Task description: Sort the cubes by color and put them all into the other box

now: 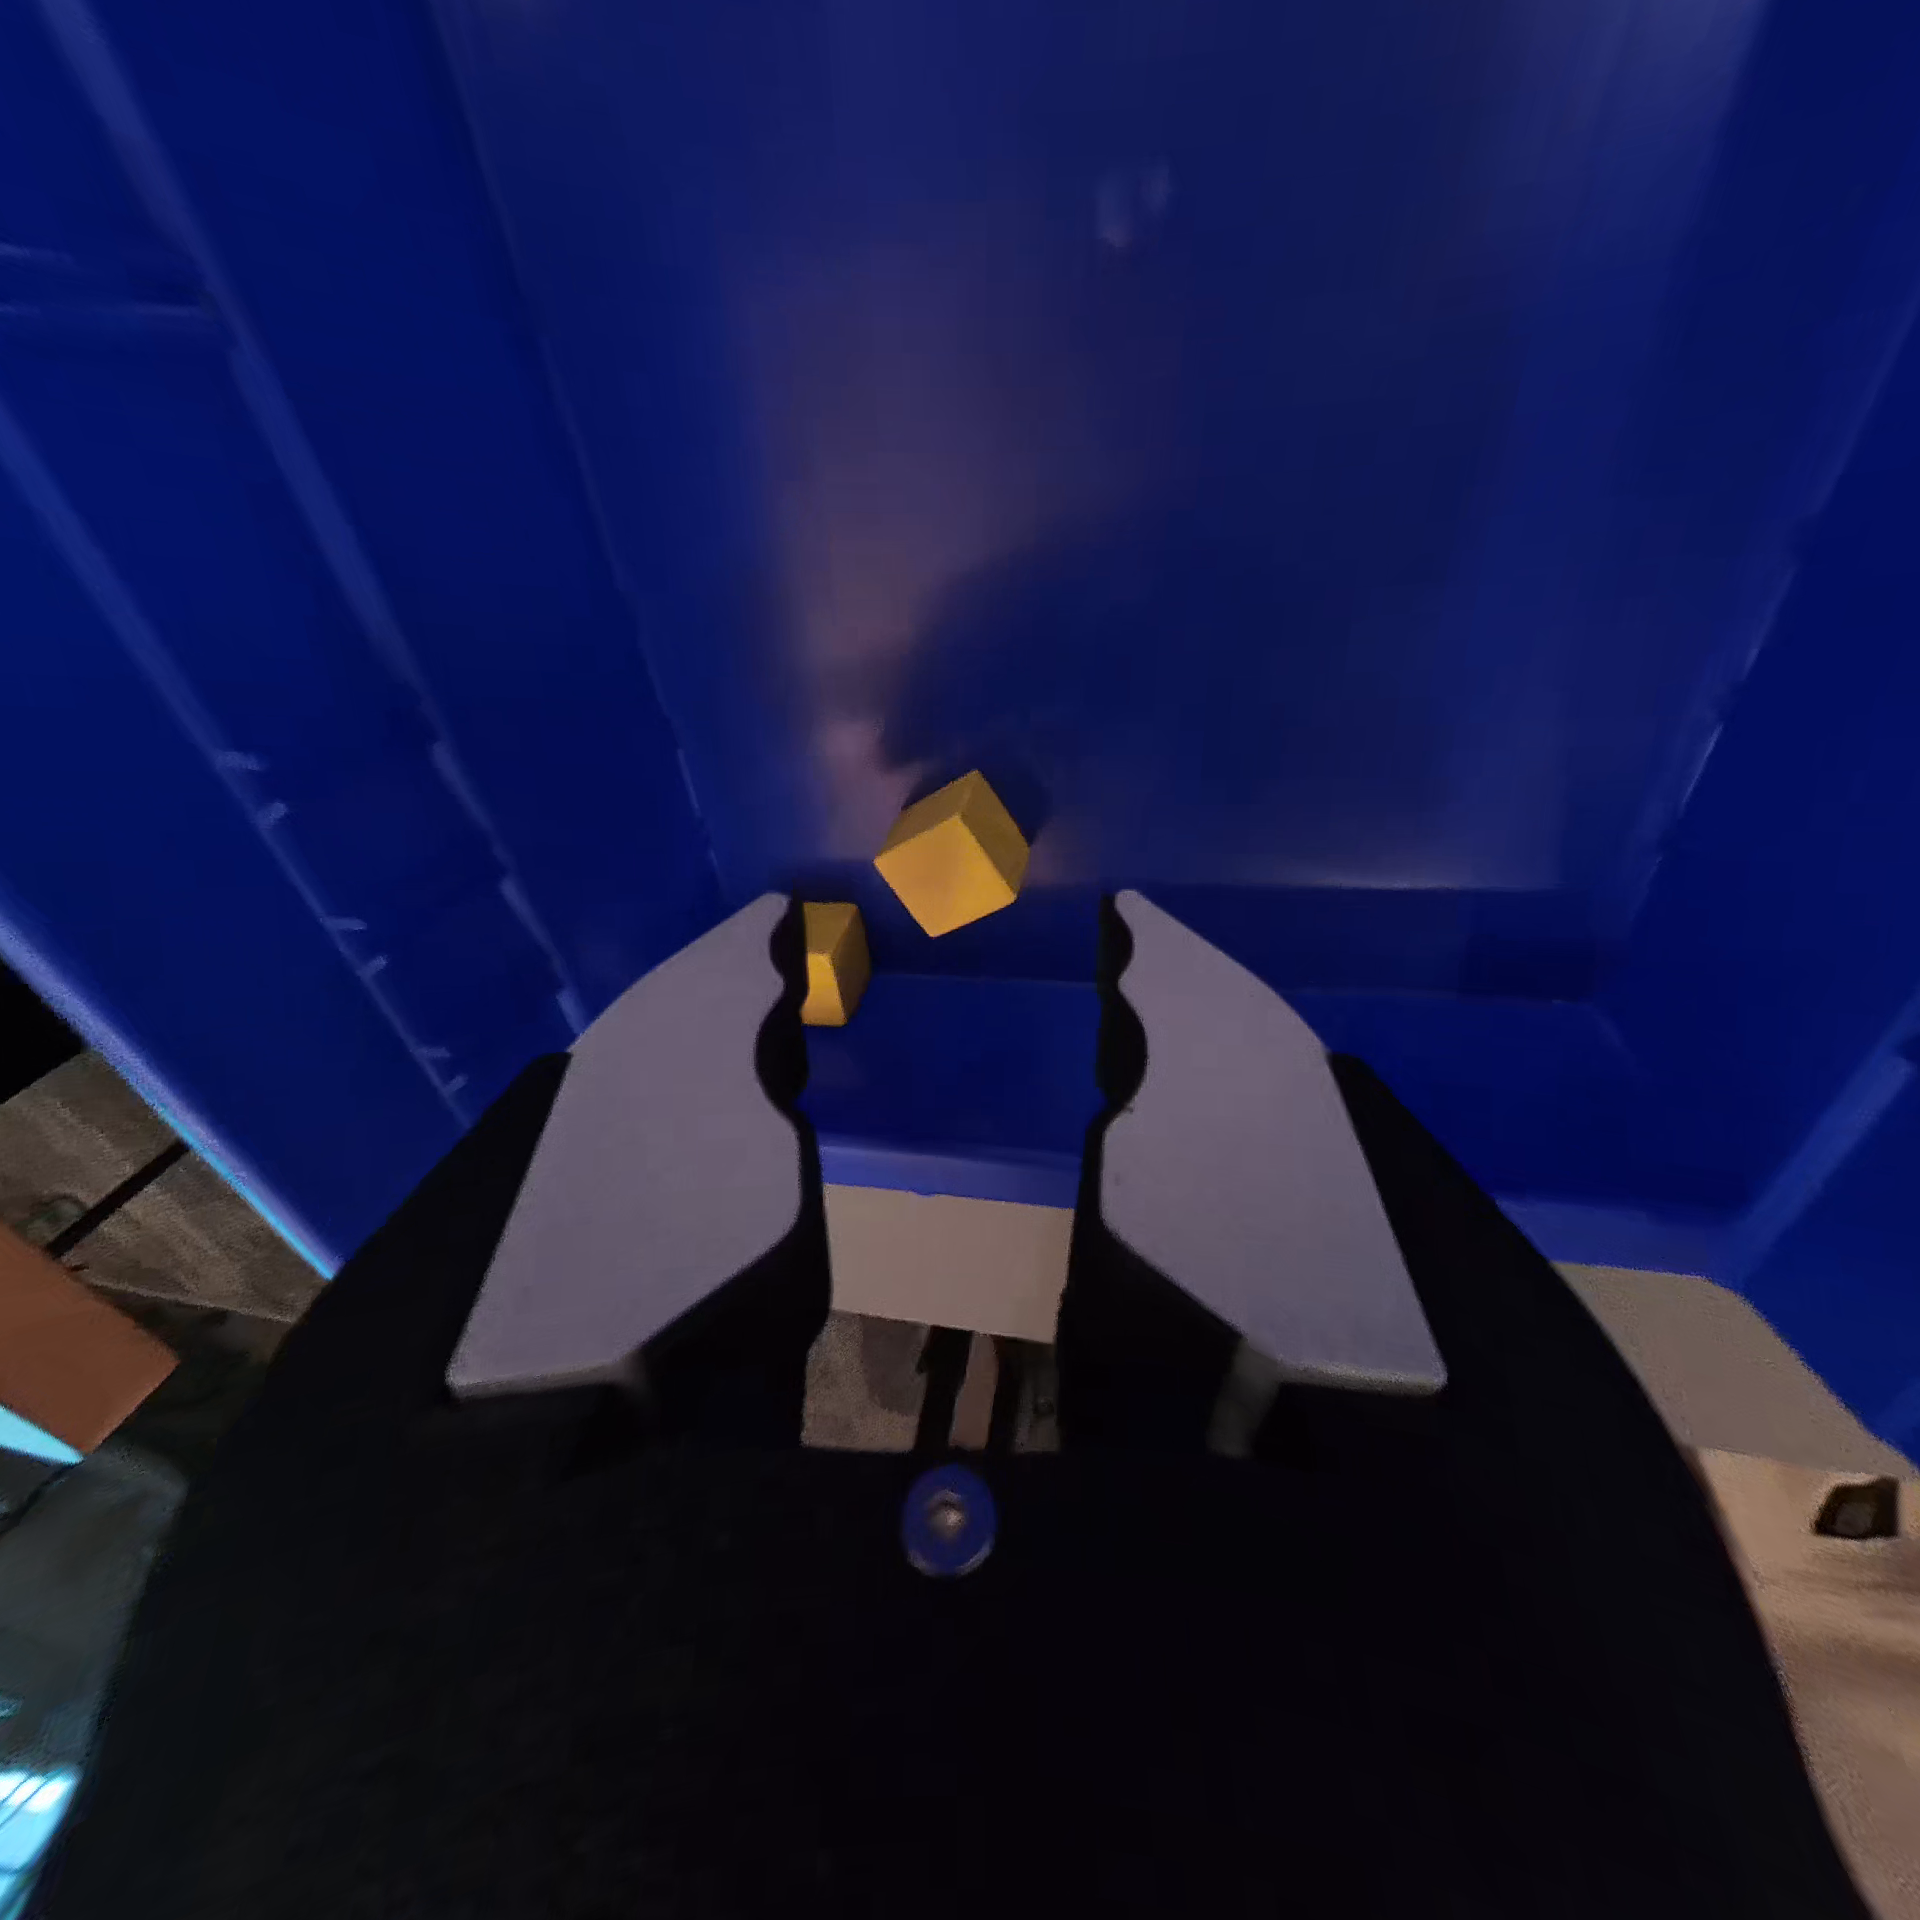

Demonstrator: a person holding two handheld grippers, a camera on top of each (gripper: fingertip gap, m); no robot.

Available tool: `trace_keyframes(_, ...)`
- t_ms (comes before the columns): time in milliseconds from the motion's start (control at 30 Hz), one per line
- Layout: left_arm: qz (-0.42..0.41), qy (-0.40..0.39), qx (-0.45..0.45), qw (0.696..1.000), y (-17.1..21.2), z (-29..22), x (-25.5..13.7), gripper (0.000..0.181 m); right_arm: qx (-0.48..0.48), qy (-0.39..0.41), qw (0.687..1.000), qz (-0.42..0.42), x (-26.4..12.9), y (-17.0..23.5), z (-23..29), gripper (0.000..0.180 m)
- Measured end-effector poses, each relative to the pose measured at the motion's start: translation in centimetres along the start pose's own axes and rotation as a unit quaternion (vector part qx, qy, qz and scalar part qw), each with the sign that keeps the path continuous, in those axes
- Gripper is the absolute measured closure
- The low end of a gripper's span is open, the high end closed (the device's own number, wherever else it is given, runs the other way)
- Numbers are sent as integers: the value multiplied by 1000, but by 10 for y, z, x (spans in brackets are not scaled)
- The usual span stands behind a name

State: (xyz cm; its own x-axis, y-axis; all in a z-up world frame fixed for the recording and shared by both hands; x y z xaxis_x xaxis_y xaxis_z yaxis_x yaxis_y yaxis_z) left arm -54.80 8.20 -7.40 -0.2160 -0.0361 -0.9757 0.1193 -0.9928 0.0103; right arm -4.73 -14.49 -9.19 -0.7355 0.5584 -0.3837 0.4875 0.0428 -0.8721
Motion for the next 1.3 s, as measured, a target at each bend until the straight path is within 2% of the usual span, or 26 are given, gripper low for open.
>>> trace_keyframes(100,22,-5,8,1000,3,2,11,124,-7,1,1000,7,1,1,2,157)
trace_keyframes(167,36,36,-21,998,1,1,18,136,-7,0,1000,7,2,1,2,157)
trace_keyframes(200,41,55,-37,997,-1,1,20,155,-5,-2,1000,7,3,1,2,157)
trace_keyframes(333,44,77,-38,995,-4,-2,19,158,-11,4,1000,16,4,4,2,157)
trace_keyframes(467,-28,112,-4,993,-2,-6,-7,158,-7,9,1000,14,2,6,-1,157)
trace_keyframes(567,-144,154,44,976,11,-9,-35,158,-9,28,1000,9,-3,6,-7,158)
trace_keyframes(667,-325,237,88,911,35,-13,-65,158,6,58,998,-7,-9,8,-18,160)
trace_keyframes(767,-445,298,118,836,67,-18,-75,158,45,80,995,-24,-11,14,-31,161)
trace_keyframes(833,-490,327,134,797,83,-25,-71,158,85,82,992,-33,-10,19,-39,161)
trace_keyframes(933,-508,386,165,752,96,-38,-60,158,153,67,984,-58,-7,21,-52,158)
trace_keyframes(1000,-517,441,199,707,102,-50,-60,158,216,24,973,-80,-3,14,-59,155)
trace_keyframes(1067,-531,500,246,638,109,-69,-66,159,293,-56,946,-125,4,-1,-68,150)
trace_keyframes(1133,-536,532,308,578,114,-98,-75,159,378,-162,899,-148,20,-17,-77,144)
trace_keyframes(1233,-542,500,423,527,119,-153,-87,159,488,-312,801,-151,57,-35,-87,138)
trace_keyframes(1300,-535,470,486,507,122,-189,-93,159,521,-345,767,-147,82,-42,-91,137)
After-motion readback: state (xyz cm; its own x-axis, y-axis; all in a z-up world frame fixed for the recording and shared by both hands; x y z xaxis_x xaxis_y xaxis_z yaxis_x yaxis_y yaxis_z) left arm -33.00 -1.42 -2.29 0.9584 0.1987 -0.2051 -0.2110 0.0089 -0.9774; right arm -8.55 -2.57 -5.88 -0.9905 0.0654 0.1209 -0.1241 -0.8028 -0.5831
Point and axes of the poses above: each gripper's, where its closed fingertips meet, x out along the fingers, y out of its underside, z = x × y across the jaws, the point moved 9 cm from there along -x, back along the fingers, and after that the axes turned 14 degrees about -x, right-handed, at the moved point
